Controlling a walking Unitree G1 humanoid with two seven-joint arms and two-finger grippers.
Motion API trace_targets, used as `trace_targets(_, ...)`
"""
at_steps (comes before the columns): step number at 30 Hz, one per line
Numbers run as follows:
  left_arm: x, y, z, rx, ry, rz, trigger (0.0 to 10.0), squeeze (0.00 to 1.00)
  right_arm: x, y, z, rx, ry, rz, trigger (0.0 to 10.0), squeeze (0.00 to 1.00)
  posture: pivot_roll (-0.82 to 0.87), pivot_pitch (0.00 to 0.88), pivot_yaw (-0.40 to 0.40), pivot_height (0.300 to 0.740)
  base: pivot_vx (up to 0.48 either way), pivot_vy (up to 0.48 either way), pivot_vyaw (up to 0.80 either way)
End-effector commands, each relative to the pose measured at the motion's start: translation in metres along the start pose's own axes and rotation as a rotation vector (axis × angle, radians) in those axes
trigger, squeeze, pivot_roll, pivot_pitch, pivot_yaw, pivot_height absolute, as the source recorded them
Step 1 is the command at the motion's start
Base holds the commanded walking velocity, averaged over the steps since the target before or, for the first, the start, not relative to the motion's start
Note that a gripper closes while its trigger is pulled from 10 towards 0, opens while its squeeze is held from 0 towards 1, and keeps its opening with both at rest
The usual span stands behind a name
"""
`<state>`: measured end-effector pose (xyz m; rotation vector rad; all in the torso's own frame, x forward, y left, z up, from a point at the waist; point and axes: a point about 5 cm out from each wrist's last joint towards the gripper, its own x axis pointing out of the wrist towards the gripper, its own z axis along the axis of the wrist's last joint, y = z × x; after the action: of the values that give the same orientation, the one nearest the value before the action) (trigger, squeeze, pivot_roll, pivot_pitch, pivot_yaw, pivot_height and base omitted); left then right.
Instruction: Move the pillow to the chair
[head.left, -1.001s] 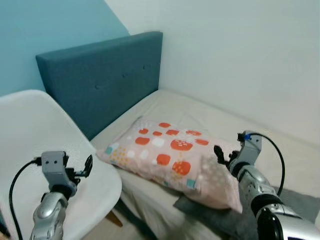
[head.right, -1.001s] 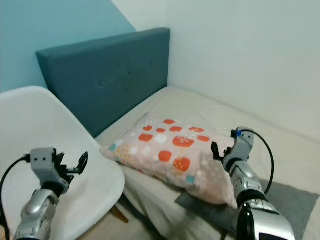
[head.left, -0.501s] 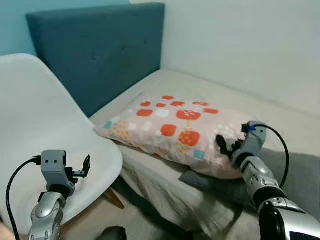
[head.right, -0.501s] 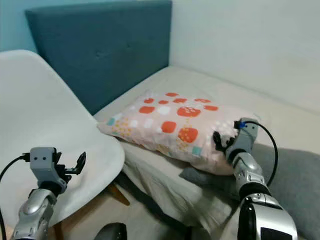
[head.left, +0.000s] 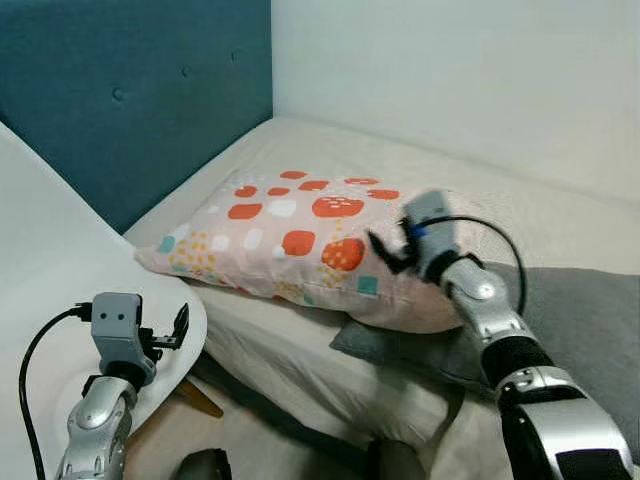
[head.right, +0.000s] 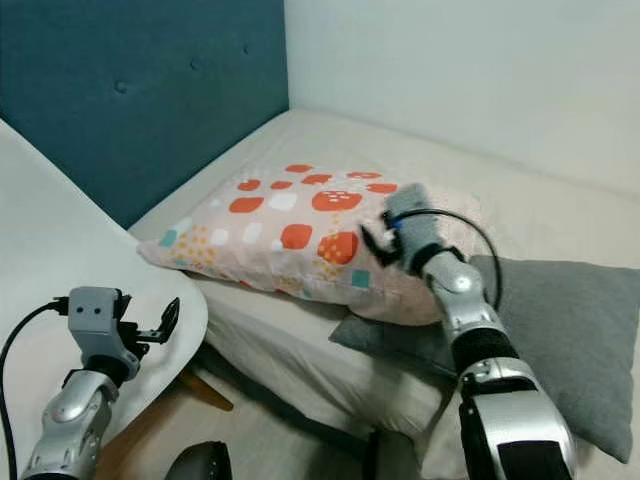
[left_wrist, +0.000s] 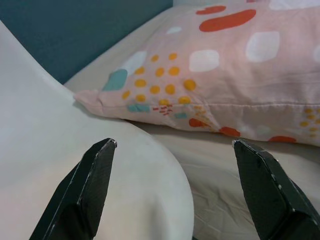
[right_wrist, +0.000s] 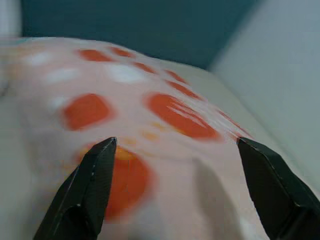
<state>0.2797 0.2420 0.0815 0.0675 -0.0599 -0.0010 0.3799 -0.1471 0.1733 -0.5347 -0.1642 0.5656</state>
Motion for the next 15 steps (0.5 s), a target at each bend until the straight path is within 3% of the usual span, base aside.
trace_targets(1,0.0,-0.005,0.002,0.044,0.002,-0.045,10.0,0.0,0.004,0.009,0.007,-0.024,-0.026,0.072,10.0,0.0,0.07,0.0,-0.086,0.505,0.0,0.0,0.0)
trace_targets(2,0.002,-0.009,0.007,0.093,-0.008,-0.099,10.0,0.0,0.006,0.01,0.008,0.032,-0.042,0.073,10.0,0.0,0.07,0.0,-0.087,0.505,0.0,0.0,0.0)
trace_targets(3,0.002,-0.02,0.011,0.196,-0.015,-0.215,10.0,0.0,0.007,0.009,0.009,0.097,-0.049,0.053,10.0,0.0,0.07,0.0,-0.089,0.505,0.0,0.0,0.0)
trace_targets(4,0.002,-0.02,0.011,0.196,-0.015,-0.215,10.0,0.0,0.007,0.009,0.009,0.097,-0.049,0.053,10.0,0.0,0.07,0.0,-0.089,0.505,0.0,0.0,0.0)
trace_targets(5,0.001,-0.033,0.014,0.358,-0.02,-0.347,10.0,0.0,0.007,0.004,0.008,0.154,-0.05,0.011,10.0,0.0,0.07,0.0,-0.091,0.505,0.0,0.0,0.0)
trace_targets(7,0.005,-0.054,0.037,0.496,-0.116,-0.483,10.0,0.0,0.005,-0.008,0.001,0.287,-0.023,-0.108,10.0,0.0,0.07,0.0,-0.094,0.505,0.0,0.0,0.0)
trace_targets(8,0.005,-0.054,0.037,0.496,-0.116,-0.483,10.0,0.0,0.005,-0.008,0.001,0.287,-0.023,-0.108,10.0,0.0,0.07,0.0,-0.094,0.505,0.0,0.0,0.0)
trace_targets(11,0.016,-0.075,0.064,0.69,-0.246,-0.538,10.0,0.0,0.001,-0.019,-0.008,0.454,0.008,-0.246,10.0,0.0,0.07,0.0,-0.09,0.505,0.0,0.0,-0.48)
trace_targets(12,0.016,-0.075,0.064,0.69,-0.246,-0.538,10.0,0.0,0.001,-0.019,-0.008,0.454,0.008,-0.246,10.0,0.0,0.07,0.0,-0.09,0.505,0.0,0.0,-0.72)
trace_targets(13,0.022,-0.082,0.072,0.779,-0.292,-0.533,10.0,0.0,-0.001,-0.025,-0.01,0.505,0.011,-0.305,10.0,0.0,0.06,0.0,-0.092,0.505,0.0,0.0,-0.71)
trace_targets(15,0.026,-0.084,0.075,0.806,-0.304,-0.525,10.0,0.0,-0.002,-0.027,-0.01,0.522,0.008,-0.32,10.0,0.0,0.06,0.0,-0.091,0.505,0.0,0.0,-0.71)
